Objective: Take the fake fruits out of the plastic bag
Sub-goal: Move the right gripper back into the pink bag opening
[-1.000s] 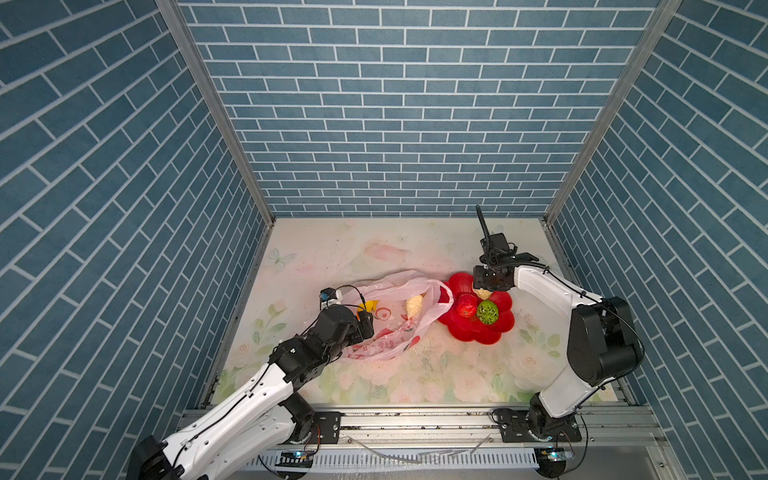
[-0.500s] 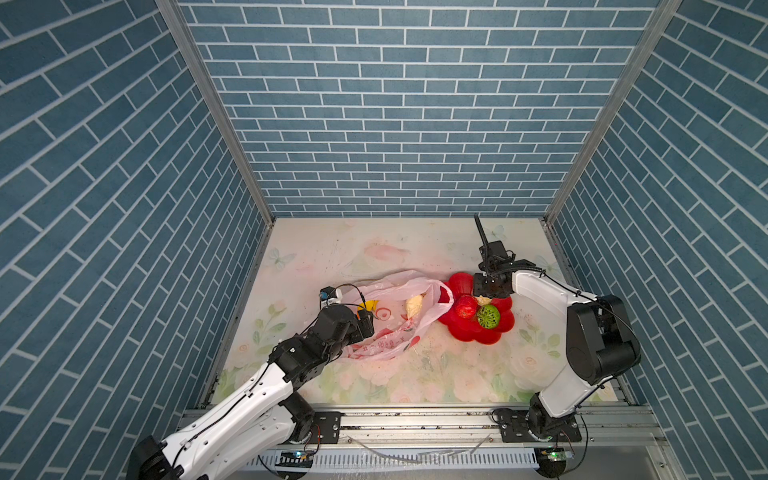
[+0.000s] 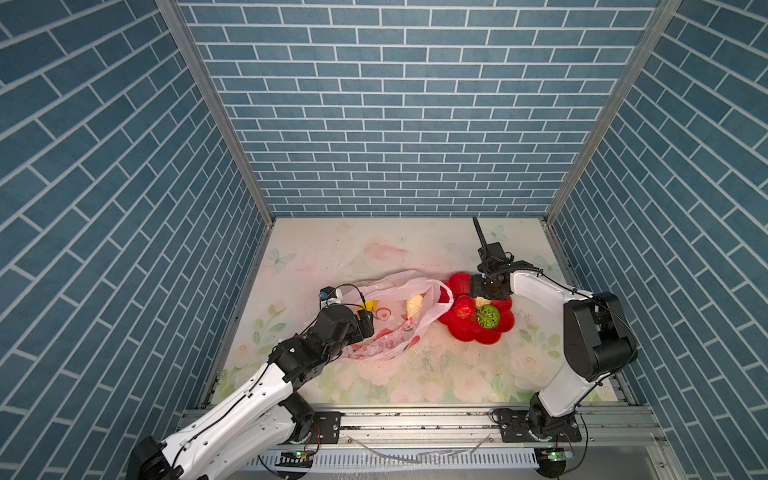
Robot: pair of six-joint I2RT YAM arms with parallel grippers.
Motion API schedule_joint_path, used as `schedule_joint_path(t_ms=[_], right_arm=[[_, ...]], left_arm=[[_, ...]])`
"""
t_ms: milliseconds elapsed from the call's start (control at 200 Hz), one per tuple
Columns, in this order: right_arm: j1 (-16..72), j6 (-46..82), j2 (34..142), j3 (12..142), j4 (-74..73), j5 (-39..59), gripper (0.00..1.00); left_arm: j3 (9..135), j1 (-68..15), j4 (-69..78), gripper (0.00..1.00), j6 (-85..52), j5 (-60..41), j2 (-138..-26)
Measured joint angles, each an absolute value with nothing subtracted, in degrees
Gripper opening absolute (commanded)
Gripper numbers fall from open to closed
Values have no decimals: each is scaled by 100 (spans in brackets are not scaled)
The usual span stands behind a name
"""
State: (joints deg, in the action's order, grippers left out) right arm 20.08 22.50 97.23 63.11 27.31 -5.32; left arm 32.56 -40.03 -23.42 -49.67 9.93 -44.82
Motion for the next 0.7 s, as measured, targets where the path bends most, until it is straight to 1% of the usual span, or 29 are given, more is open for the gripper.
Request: schedule_joint_path(t_ms=[315,425,560,700], right_arm=[[2008,2250,9679,6311,2801,-565,74],[2010,2248,9491,6316,2974,-600,70],[2137,2248,8962,6405,3441,-821,66],[2703,2246,8475,7006,4064,-1286,60]], left_arm=[[3256,-4003,-2401,94,-4967,998,-4272],[3256,-4003,-2436,94,-4967,1000,-4206],[3256,-4003,-2462,93,-4967,1004,-4145],[3256,-4003,-2464,93,-4967,1002,-4058]])
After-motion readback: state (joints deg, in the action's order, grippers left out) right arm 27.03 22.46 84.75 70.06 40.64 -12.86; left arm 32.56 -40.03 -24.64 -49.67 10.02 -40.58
